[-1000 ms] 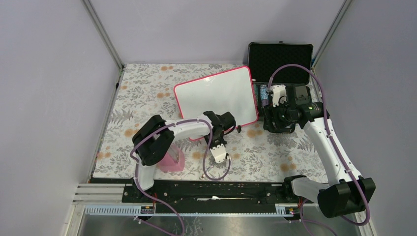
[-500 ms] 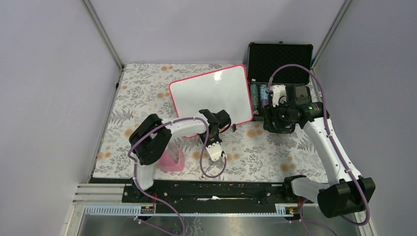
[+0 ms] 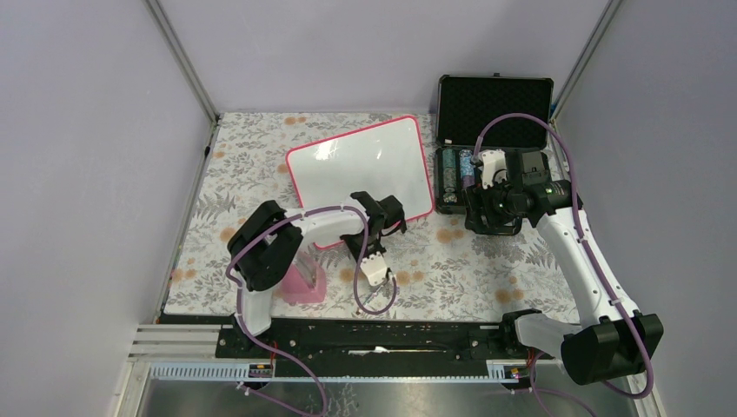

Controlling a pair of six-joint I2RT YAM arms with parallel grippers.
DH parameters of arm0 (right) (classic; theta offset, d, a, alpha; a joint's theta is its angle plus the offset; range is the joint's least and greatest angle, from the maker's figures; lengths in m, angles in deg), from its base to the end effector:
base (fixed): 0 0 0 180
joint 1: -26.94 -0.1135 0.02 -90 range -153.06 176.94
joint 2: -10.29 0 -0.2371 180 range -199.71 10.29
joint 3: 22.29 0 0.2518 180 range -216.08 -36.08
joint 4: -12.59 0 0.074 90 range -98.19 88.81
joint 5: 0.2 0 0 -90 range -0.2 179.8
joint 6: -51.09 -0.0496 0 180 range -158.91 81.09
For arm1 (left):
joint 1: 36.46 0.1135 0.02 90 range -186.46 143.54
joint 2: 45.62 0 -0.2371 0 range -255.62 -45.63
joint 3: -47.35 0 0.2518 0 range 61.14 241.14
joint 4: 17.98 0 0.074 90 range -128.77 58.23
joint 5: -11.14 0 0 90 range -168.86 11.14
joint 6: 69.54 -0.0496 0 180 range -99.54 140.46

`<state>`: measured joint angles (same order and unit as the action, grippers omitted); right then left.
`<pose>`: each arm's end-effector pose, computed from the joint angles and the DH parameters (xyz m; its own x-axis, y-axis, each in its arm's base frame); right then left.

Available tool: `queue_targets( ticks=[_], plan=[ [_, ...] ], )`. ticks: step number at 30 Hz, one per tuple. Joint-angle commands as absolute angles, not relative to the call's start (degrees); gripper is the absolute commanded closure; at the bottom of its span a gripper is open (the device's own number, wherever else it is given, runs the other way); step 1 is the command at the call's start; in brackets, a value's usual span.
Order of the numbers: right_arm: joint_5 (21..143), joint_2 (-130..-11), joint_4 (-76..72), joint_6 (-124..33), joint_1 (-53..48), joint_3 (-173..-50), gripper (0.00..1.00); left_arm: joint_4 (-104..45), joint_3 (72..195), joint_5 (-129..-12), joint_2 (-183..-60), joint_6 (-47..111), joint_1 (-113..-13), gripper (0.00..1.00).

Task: Write a sentence on the whiteboard
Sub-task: Move the whiteboard to the center of the board.

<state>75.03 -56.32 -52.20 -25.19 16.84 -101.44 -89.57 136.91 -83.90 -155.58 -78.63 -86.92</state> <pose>0.2403 0.0556 0.2894 -0.6796 -0.3540 -0.6426 -0.4986 0.8653 0.0506 0.2151 -0.2538 0.1253 0.8610 0.5021 0.0812 0.5066 -0.8609 -0.0482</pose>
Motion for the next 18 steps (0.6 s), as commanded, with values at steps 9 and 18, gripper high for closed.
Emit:
queue_targets(
  ticks=[9,18],
  plan=[
    [72.3,-55.9,-52.9,-24.5,17.2,-103.3,0.20,-92.5,145.0,-81.9,-153.0,-69.7,-86.3,0.56],
    [68.9,-55.1,-48.1,-24.9,17.2,-103.4,0.18,-93.6,155.6,-63.9,-147.4,-40.7,-87.2,0.48]
  ],
)
